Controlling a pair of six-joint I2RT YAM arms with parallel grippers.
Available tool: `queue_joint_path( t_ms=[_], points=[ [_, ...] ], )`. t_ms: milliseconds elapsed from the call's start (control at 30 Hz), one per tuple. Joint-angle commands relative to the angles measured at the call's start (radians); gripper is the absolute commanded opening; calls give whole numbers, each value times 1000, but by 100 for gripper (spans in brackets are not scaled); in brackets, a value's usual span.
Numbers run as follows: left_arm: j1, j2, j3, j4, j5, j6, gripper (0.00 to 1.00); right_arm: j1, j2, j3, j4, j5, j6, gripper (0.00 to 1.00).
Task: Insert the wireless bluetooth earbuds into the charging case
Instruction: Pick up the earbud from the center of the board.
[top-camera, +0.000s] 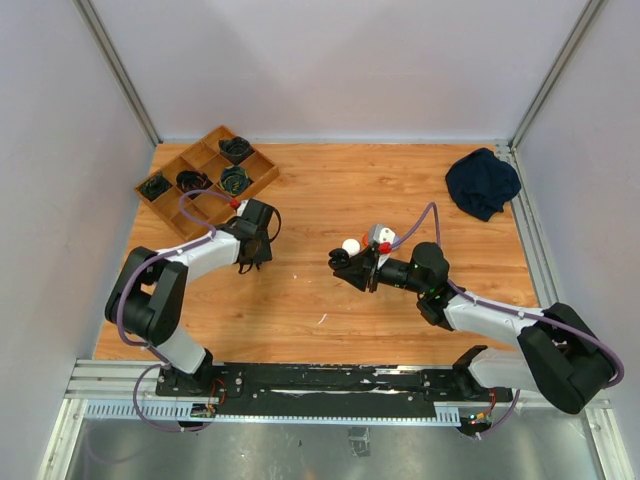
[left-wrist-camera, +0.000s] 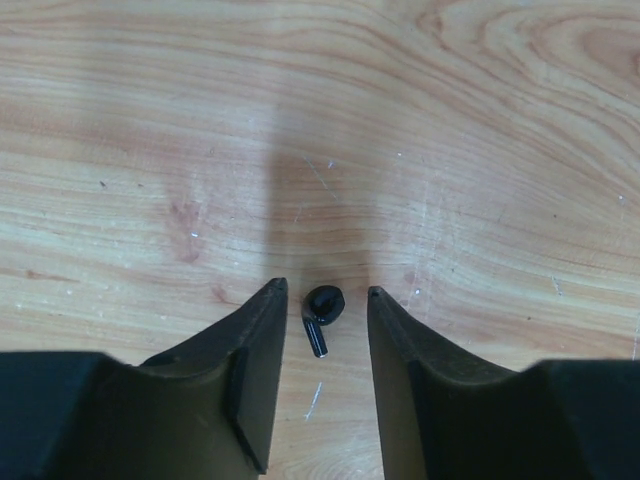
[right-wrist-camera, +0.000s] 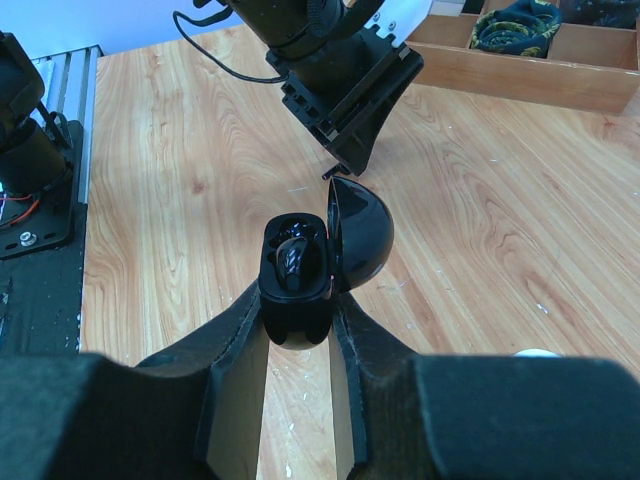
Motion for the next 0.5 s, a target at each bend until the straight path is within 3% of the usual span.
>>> queue_joint_path(
  t_ms=[0,467],
  points=[
    [10,32,45,-37,21,25,42,-11,-22,-12,19,-3,-13,14],
    [11,84,68,-92,50,50,36,-11,-22,-7,18,-5,-10,14]
  ],
)
